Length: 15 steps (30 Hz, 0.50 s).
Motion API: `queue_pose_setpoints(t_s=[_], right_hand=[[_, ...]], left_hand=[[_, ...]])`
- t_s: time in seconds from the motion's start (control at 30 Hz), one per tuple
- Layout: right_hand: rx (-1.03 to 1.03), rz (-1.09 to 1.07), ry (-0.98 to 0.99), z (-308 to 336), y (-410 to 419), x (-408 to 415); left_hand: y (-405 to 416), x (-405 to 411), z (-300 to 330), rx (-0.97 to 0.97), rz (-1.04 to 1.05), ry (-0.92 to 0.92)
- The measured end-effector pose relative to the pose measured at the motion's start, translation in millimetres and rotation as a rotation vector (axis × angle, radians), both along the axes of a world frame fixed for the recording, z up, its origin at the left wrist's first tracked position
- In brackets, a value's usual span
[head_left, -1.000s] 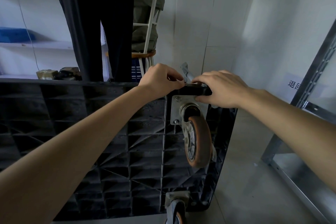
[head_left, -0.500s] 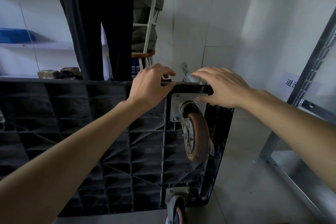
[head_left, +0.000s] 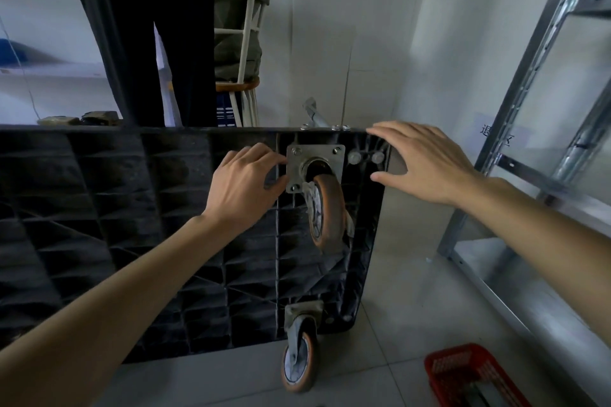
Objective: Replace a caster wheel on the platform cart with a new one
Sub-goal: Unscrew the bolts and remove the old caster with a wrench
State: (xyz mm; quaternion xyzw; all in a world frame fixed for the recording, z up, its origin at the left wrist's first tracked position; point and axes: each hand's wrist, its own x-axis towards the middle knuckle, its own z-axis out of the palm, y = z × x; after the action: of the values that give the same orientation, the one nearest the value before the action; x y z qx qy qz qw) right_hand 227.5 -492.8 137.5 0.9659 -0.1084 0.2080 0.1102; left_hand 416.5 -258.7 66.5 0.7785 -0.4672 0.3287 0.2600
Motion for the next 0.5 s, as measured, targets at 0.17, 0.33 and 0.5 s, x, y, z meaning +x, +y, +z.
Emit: queue_pose_setpoints(t_s=[0.17,0.33,0.5], right_hand=[[0.028,-0.121,-0.046,-60.4,-3.4,-37.4],[0.132,-0.181,0.152,-145.8,-3.7,-66.7],[0.217,-0.145,0.328,-220.3,25.7,-71.6]], left_hand=[[11.7,-15.6,-62.1,0.176,0.019,0.082],[21.3,-33.1,-134.7,0.388,0.03,0.247],[33.9,-69.6,-228.2,0.565,-0.033,0.388]])
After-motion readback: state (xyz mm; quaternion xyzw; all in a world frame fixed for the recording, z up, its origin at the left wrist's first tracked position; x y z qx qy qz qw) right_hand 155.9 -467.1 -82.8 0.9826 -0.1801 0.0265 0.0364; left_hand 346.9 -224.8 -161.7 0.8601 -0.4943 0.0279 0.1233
